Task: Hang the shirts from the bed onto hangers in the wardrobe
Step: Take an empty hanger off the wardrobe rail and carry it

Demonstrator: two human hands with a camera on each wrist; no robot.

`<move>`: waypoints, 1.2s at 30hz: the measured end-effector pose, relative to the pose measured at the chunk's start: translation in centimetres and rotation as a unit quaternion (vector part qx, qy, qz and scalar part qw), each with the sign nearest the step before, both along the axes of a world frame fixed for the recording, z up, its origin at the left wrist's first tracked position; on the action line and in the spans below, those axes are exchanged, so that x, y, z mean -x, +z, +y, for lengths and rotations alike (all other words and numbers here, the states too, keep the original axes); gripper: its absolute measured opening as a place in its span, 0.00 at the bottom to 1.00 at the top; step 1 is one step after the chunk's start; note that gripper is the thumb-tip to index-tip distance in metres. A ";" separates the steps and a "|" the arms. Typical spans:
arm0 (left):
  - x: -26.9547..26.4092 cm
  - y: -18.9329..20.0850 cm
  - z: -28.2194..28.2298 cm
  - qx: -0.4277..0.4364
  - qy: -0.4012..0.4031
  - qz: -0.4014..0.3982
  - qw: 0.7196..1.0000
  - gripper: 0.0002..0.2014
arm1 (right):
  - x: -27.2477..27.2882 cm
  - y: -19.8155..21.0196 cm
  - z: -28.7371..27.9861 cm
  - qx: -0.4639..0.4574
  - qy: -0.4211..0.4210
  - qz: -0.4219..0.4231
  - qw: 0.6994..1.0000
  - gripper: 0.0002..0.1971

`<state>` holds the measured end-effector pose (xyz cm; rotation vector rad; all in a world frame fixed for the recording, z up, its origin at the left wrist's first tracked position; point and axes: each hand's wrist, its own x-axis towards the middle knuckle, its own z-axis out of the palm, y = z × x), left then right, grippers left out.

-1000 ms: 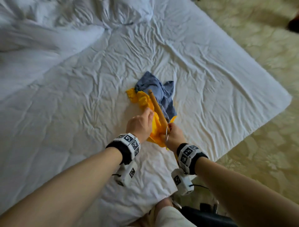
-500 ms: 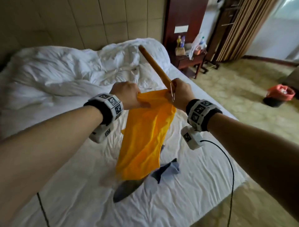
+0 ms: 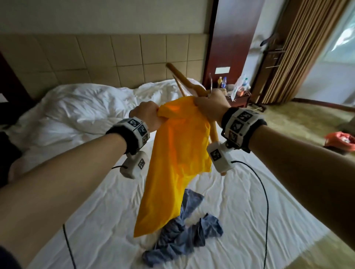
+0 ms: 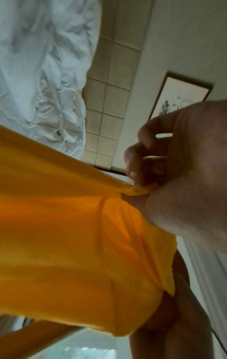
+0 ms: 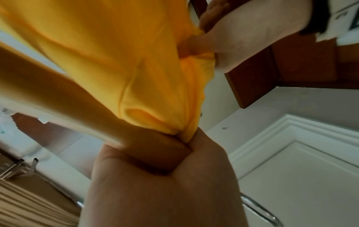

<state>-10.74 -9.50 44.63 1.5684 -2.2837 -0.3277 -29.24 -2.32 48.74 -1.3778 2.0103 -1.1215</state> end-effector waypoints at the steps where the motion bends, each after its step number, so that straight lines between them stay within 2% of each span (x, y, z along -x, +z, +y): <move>1: 0.1 0.1 0.2 -0.019 0.014 0.000 1.000 0.15 | -0.6 0.1 0.0 -0.001 0.015 0.003 1.000 0.07; 3: 0.2 -0.7 0.2 -0.044 -0.039 0.056 0.997 0.09 | -1.5 0.1 -0.2 0.002 0.037 0.019 0.999 0.06; 4: 0.3 -1.3 0.2 -0.049 -0.101 0.086 0.990 0.19 | -1.8 0.1 -0.3 0.005 0.044 0.036 0.998 0.04; 5: 0.4 -1.8 0.5 -0.064 -0.168 0.112 0.977 0.34 | -2.1 0.0 -0.4 0.009 0.050 0.058 0.997 0.04; 6: 0.7 -2.2 1.0 -0.082 -0.204 0.132 0.967 0.44 | -2.3 -0.1 -0.4 0.013 0.058 0.082 0.995 0.03; 7: 1.3 -2.4 1.4 -0.089 -0.208 0.140 0.964 0.47 | -2.6 -0.3 -0.4 0.012 0.072 0.102 0.992 0.04; 8: 1.9 -2.7 1.6 -0.087 -0.197 0.156 0.964 0.41 | -2.7 -0.4 -0.4 0.007 0.086 0.117 0.989 0.05; 10: 3.0 -2.7 2.1 -0.043 -0.151 0.198 0.968 0.15 | -2.7 -0.7 -0.2 0.000 0.108 0.128 0.986 0.09; 11: 3.3 -2.5 2.3 -0.021 -0.133 0.214 0.967 0.08 | -2.5 -0.8 0.0 0.003 0.113 0.130 0.985 0.11; 12: 3.5 -2.5 2.3 -0.004 -0.123 0.223 0.967 0.07 | -2.1 -1.1 0.1 0.011 0.114 0.130 0.985 0.13; 15: 3.8 -2.6 2.1 -0.005 -0.101 0.223 0.969 0.13 | -0.5 -2.6 0.3 0.039 0.101 0.119 0.987 0.18; 16: 3.9 -2.5 2.1 -0.011 -0.096 0.235 0.967 0.13 | -0.1 -3.4 0.5 0.035 0.094 0.116 0.988 0.20; 18: 4.1 -2.0 1.9 -0.018 -0.073 0.276 0.958 0.03 | 0.5 -5.7 1.0 0.009 0.083 0.114 0.990 0.26; 20: 4.3 -1.0 1.6 -0.004 -0.046 0.304 0.952 0.08 | 0.8 -8.6 1.8 -0.020 0.078 0.115 0.990 0.28; 22: 4.5 0.3 1.5 0.001 -0.044 0.329 0.943 0.08 | 0.7 -11.7 2.5 -0.046 0.070 0.108 0.991 0.26; 24: 4.4 1.8 1.7 -0.020 -0.062 0.374 0.925 0.02 | 0.4 -14.4 3.1 -0.077 0.058 0.114 0.989 0.19; 26: 3.7 3.2 1.8 -0.046 -0.073 0.432 0.898 0.07 | 0.2 -16.4 3.1 -0.094 0.062 0.106 0.988 0.13; 28: 2.3 4.1 1.4 -0.045 -0.059 0.464 0.882 0.08 | 0.0 -16.8 3.0 -0.105 0.071 0.091 0.988 0.10; 30: 0.2 4.5 1.0 -0.030 -0.023 0.438 0.898 0.05 | 0.0 -15.9 2.8 -0.104 0.082 0.076 0.988 0.11; 33: -4.1 3.0 -0.2 0.030 0.046 0.259 0.964 0.10 | 0.3 -13.5 2.2 -0.068 0.091 0.075 0.991 0.07; 34: -5.4 2.1 -0.6 0.042 0.064 0.193 0.978 0.10 | 0.5 -12.7 1.9 -0.049 0.097 0.077 0.991 0.09; 36: -7.1 0.7 -0.5 0.041 0.079 0.120 0.989 0.07 | 0.4 -11.4 1.0 -0.022 0.116 0.091 0.989 0.11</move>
